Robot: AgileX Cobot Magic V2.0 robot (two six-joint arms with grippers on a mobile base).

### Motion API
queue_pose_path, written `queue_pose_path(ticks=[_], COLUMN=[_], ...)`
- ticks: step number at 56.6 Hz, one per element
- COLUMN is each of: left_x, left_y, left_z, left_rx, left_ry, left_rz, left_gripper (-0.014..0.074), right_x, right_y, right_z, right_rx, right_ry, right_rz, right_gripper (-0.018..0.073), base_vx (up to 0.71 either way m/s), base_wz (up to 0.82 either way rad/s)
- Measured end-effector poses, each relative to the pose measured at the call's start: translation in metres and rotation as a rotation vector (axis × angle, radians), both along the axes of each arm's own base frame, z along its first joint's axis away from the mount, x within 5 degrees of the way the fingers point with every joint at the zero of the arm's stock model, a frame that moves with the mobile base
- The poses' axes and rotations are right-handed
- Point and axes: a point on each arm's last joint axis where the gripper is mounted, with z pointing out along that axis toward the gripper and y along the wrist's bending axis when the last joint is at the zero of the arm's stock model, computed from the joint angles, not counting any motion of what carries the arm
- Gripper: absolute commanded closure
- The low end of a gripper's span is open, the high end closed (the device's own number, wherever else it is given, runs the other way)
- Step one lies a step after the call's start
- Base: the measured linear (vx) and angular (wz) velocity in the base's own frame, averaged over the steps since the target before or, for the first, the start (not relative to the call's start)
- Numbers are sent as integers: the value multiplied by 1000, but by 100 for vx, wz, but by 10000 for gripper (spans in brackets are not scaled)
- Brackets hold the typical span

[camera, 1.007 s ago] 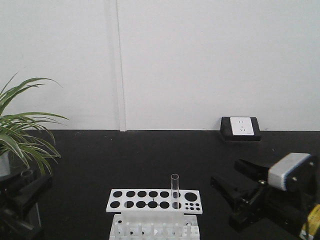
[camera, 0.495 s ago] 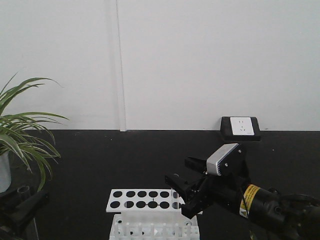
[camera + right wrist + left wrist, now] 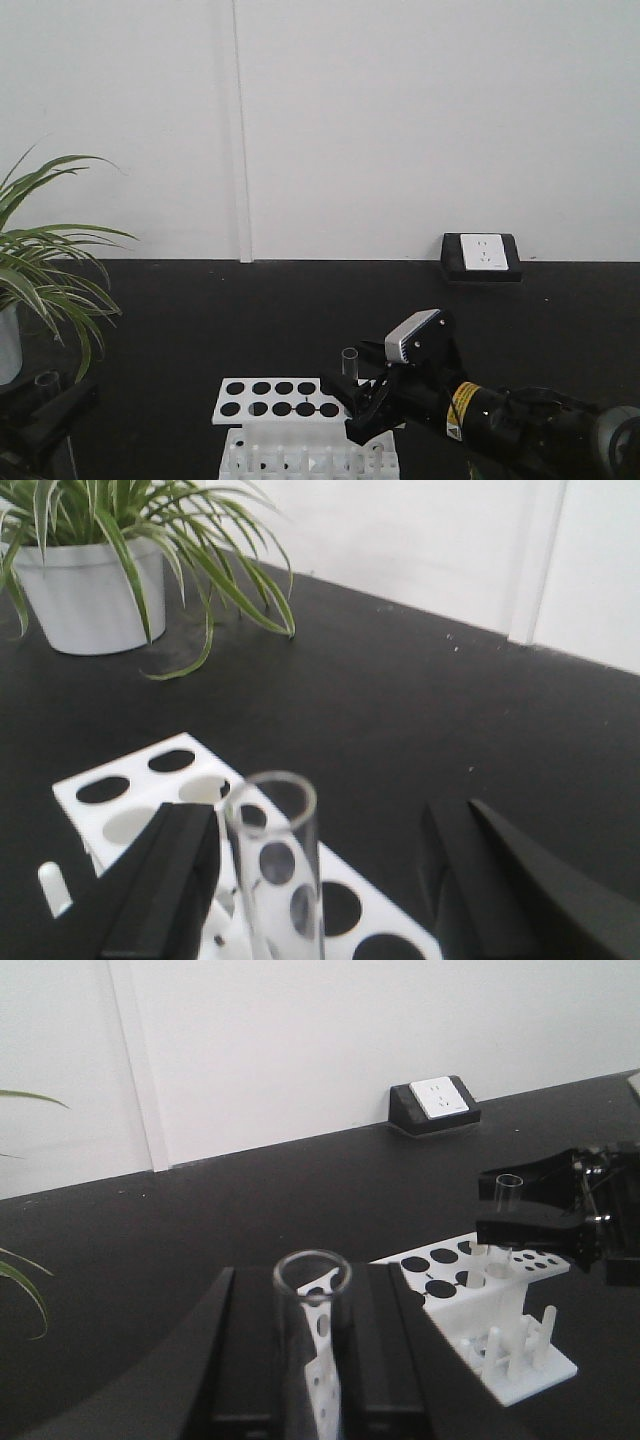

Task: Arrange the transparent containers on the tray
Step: 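Grasp the other clear test tube with the right gripper and lift, then raise both held test tubes clear of the rack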

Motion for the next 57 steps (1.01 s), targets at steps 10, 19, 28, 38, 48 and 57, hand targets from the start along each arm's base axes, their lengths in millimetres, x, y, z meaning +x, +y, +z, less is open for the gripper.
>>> queue_pose_path(ticks=[10,19,28,38,48,57], left_x=[0,0,0,0,0,0], left_y=[0,0,0,0,0,-1], left_z=[0,0,0,0,1,3], left_rx=[0,0,0,0,-5,-28], left_ry=[0,0,0,0,-3,-19], left_rz=[0,0,0,0,0,-5], left_gripper=[600,600,600,600,600,600], right_x=[0,0,-3,-15,-48,-91], right_y=[1,2,2,-3,-19,-41], right_z=[-2,-2,9,63,142,194], right_rx=[15,16,16,41,102,17], right_ry=[-6,-14,-32,-136,-185,-231], right_rz=[14,22,34,16,-68,-180], right_gripper=[407,573,572,572,572,572], base_vx=[0,0,0,0,0,0], base_wz=[0,0,0,0,0,0])
